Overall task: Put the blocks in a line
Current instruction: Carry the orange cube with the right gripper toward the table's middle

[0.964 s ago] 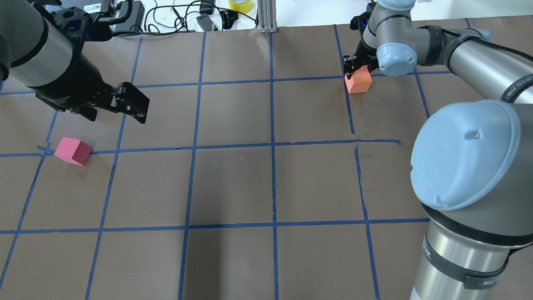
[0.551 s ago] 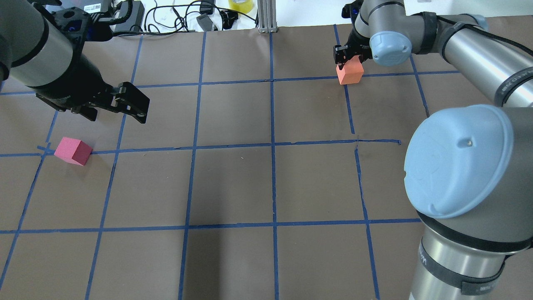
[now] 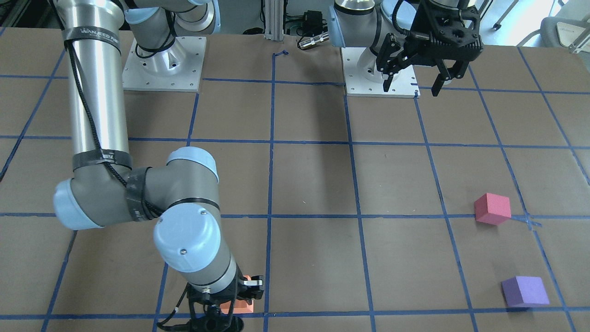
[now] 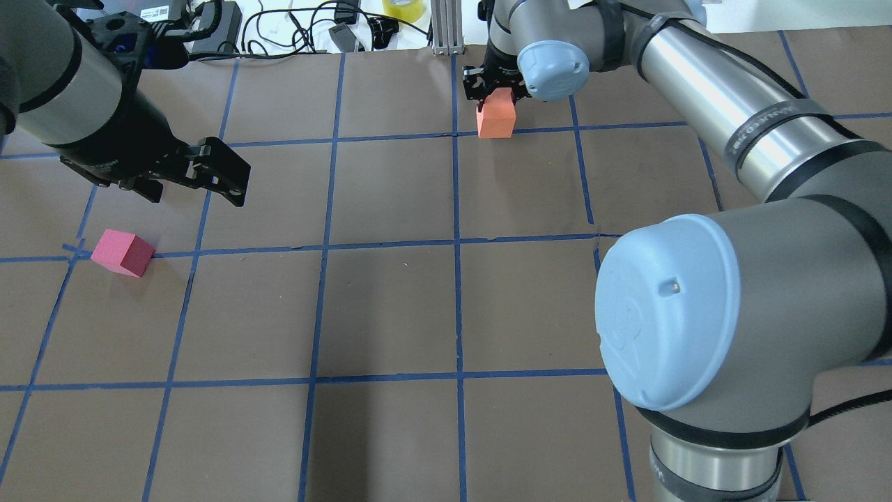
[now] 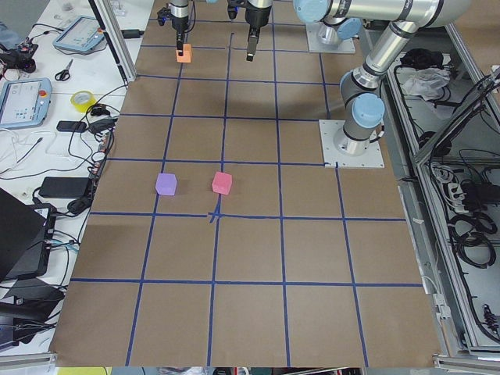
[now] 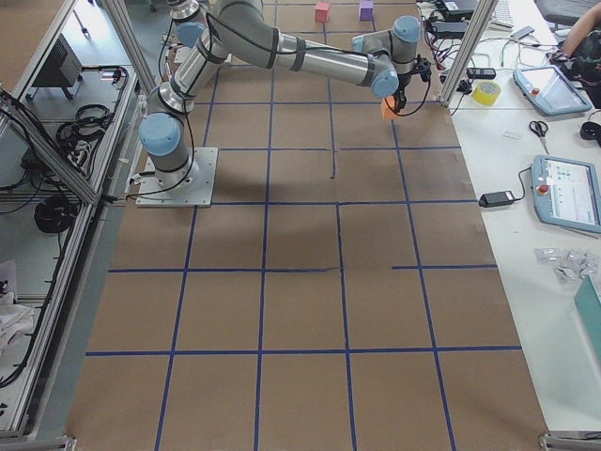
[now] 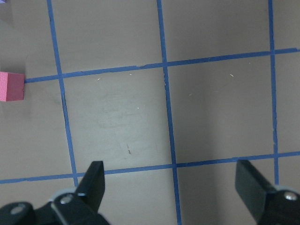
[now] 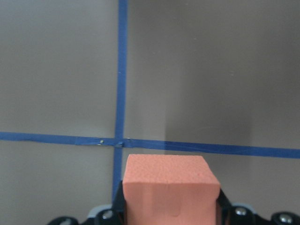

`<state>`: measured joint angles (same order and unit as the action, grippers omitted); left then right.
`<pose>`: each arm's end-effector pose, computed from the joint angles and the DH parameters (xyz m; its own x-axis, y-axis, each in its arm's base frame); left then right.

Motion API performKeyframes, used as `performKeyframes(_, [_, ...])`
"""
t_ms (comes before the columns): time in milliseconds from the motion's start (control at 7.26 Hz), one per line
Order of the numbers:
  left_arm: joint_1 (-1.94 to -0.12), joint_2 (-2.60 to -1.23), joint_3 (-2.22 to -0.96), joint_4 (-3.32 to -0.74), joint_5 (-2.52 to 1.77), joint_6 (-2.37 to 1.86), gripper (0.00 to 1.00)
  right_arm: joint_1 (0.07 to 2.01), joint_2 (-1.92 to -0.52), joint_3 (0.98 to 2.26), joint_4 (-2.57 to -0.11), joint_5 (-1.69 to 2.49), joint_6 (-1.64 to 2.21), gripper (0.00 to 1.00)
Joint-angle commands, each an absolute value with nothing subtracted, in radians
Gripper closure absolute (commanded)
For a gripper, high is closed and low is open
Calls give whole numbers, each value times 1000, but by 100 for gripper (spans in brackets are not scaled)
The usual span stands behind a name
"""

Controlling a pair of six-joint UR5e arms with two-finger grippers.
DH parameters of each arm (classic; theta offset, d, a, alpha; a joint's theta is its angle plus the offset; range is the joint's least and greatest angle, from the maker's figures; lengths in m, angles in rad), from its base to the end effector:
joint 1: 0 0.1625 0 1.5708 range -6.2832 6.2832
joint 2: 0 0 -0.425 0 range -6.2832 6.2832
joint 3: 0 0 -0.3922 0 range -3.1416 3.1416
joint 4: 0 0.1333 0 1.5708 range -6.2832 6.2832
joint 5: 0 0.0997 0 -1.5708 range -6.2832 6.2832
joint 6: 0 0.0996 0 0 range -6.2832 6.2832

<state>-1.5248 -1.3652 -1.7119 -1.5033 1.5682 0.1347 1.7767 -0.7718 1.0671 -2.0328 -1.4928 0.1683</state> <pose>-0.1143 -0.4223 0.5182 -0.9960 0.0878 -0.0151 0.0890 0.9874 -0.1308 0.3005 -0.7490 0.2634 -0.9933 -0.0517 -0.1035 -0.0357 0.9879 -0.1507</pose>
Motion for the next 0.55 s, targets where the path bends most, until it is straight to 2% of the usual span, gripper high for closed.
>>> performKeyframes(0, [-1525,-1365,-1712,-1503,1569,135,0,1854,-689,981,-2028,-1493,265,100])
performKeyframes(413, [-1525,-1364,-1712,-1503,1568,134,0,1887,-664,973,-2026,-1493,301,100])
